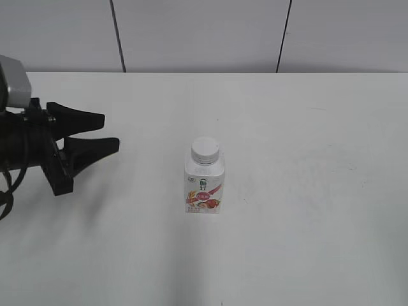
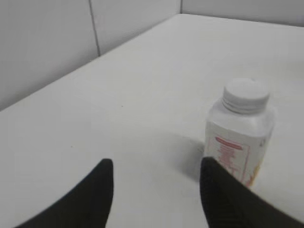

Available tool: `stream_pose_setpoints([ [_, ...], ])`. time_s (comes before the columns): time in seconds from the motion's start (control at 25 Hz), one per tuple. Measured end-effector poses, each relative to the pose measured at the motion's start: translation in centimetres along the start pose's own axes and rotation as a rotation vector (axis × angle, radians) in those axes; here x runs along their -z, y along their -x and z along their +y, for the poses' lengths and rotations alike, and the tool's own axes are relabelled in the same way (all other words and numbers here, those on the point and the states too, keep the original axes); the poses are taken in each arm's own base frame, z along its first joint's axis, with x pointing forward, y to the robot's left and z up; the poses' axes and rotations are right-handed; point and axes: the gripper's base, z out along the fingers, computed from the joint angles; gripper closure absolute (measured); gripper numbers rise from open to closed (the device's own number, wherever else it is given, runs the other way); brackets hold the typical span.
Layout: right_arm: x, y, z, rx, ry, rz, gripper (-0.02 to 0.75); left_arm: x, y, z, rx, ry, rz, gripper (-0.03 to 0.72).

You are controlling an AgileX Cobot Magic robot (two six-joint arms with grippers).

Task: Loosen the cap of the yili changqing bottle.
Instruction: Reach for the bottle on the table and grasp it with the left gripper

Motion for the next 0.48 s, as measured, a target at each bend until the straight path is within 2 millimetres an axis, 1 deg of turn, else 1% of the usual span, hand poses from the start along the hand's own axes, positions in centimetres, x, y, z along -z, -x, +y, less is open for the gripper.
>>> stream_pose_setpoints([
  [0.08, 0.0, 0.0, 0.0, 0.0, 0.0, 0.0, 0.184, -0.7, -0.7, 0.3, -0.019, -0.071, 0.009, 0.281],
  [0.16, 0.0, 0.0, 0.0, 0.0, 0.0, 0.0, 0.184, -1.5, -1.3, 0.7, -0.019, -0.144, 0.004, 0.188],
  [0.24, 0.0, 0.0, 0.0, 0.0, 0.0, 0.0, 0.184, -2.3, -1.7, 1.2, -0.007, -0.205, -0.01, 0.076],
  [0.32, 0.0, 0.0, 0.0, 0.0, 0.0, 0.0, 0.184, -3.1, -2.2, 1.9, -0.01, -0.263, -0.012, 0.041],
  [0.48, 0.0, 0.0, 0.0, 0.0, 0.0, 0.0, 0.184, -5.1, -3.2, 2.8, -0.011, -0.378, 0.018, 0.038],
])
